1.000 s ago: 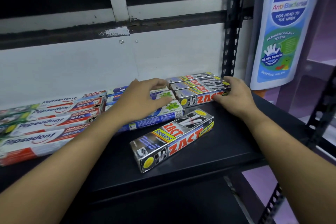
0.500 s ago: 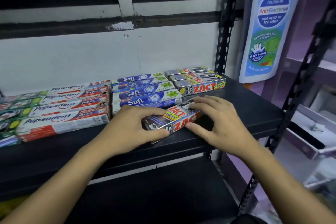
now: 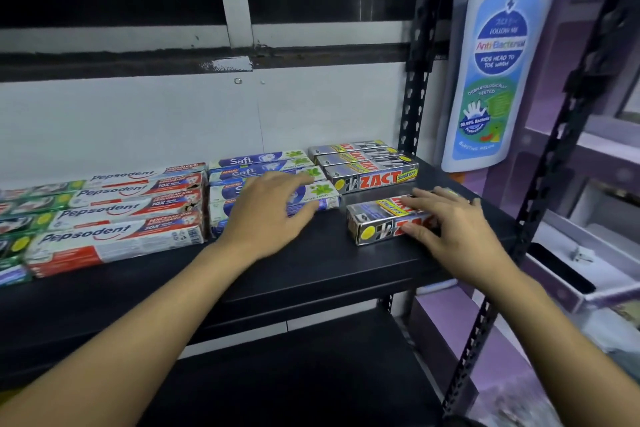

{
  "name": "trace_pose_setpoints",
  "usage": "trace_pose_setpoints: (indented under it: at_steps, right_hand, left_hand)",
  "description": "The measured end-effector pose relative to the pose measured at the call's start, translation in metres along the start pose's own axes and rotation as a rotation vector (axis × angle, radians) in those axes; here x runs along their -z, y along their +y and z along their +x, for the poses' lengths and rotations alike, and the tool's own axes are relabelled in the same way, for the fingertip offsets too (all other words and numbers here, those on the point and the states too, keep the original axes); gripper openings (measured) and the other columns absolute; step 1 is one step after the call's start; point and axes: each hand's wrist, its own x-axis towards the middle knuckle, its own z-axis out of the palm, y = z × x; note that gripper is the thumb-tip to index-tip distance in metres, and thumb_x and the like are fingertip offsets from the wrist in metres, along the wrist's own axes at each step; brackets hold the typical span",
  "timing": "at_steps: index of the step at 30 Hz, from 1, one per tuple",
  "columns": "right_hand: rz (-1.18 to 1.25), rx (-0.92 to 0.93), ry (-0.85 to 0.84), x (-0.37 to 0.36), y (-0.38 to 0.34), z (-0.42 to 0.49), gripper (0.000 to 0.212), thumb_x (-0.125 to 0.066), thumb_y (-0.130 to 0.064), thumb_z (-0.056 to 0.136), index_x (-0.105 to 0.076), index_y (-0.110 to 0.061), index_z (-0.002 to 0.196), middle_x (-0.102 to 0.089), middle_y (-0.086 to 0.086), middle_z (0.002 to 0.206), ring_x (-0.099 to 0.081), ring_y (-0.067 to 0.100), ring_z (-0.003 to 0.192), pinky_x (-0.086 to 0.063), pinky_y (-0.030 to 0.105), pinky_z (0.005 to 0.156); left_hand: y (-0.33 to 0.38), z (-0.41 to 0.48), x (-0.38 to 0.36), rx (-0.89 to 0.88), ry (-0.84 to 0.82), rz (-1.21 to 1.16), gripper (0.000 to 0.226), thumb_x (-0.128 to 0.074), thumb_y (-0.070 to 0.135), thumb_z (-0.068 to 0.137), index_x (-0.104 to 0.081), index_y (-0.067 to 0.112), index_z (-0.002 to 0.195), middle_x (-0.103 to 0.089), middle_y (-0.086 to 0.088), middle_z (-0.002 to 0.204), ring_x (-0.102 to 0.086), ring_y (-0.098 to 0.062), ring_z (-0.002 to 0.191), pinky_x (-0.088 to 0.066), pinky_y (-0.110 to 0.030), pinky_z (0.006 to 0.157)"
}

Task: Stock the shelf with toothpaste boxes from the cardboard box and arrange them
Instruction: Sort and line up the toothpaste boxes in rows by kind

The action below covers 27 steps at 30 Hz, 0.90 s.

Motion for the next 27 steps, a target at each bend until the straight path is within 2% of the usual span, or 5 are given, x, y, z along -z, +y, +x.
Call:
trace_pose_setpoints:
  at_steps: [5, 10, 13, 19, 27]
  right_hand:
    - [0.046, -0.103, -0.024, -0.008, 0.004, 0.028, 0.043, -0.067, -0.04, 0.089, -0.057, -0.035, 0.13, -0.052, -0.004, 0.144, -0.027, 0.025, 0.146, -0.02, 0.062, 0.114]
    - [0.046, -0.195, -0.085, -0.02, -0.002, 0.062, 0.035, -0.065, -0.035, 0.091, -0.056, -0.032, 0.125, -0.056, 0.004, 0.137, -0.019, 0.024, 0.149, -0.015, 0.059, 0.116]
    - [0.082, -0.216, -0.081, -0.027, -0.006, 0.074, 0.034, -0.064, -0.032, 0.092, -0.056, -0.032, 0.125, -0.052, 0.003, 0.142, -0.015, 0.024, 0.15, -0.011, 0.058, 0.117]
    - [0.196, -0.165, -0.014, -0.037, -0.002, 0.073, 0.033, -0.066, -0.028, 0.091, -0.058, -0.032, 0.122, -0.049, 0.002, 0.14, -0.019, 0.023, 0.147, -0.01, 0.058, 0.117]
    - [0.171, -0.114, -0.028, -0.043, 0.001, 0.075, 0.036, -0.059, -0.031, 0.096, -0.052, -0.032, 0.131, -0.038, -0.004, 0.154, 0.003, 0.022, 0.152, 0.004, 0.059, 0.118]
  left_hand:
    - [-0.028, -0.006, -0.014, -0.012, -0.058, 0.16, 0.055, -0.044, 0.055, 0.09, -0.057, 0.029, 0.137, -0.053, 0.007, 0.145, -0.045, -0.018, 0.135, -0.027, -0.04, 0.111]
    - [-0.035, -0.007, -0.015, -0.027, -0.064, 0.186, 0.05, -0.044, 0.054, 0.094, -0.057, 0.032, 0.137, -0.053, 0.007, 0.144, -0.047, -0.018, 0.135, -0.03, -0.041, 0.11]
    - [-0.035, -0.007, -0.017, -0.03, -0.064, 0.191, 0.042, -0.051, 0.045, 0.099, -0.057, 0.03, 0.138, -0.054, 0.007, 0.143, -0.047, -0.017, 0.136, -0.034, -0.043, 0.11]
    - [-0.037, -0.008, -0.019, -0.008, -0.044, 0.15, 0.04, -0.053, 0.04, 0.099, -0.057, 0.031, 0.137, -0.054, 0.01, 0.142, -0.047, -0.014, 0.136, -0.037, -0.044, 0.11]
    - [-0.036, -0.009, -0.02, 0.003, -0.02, 0.129, 0.038, -0.054, 0.036, 0.099, -0.059, 0.029, 0.136, -0.056, 0.009, 0.14, -0.049, -0.015, 0.134, -0.039, -0.047, 0.11]
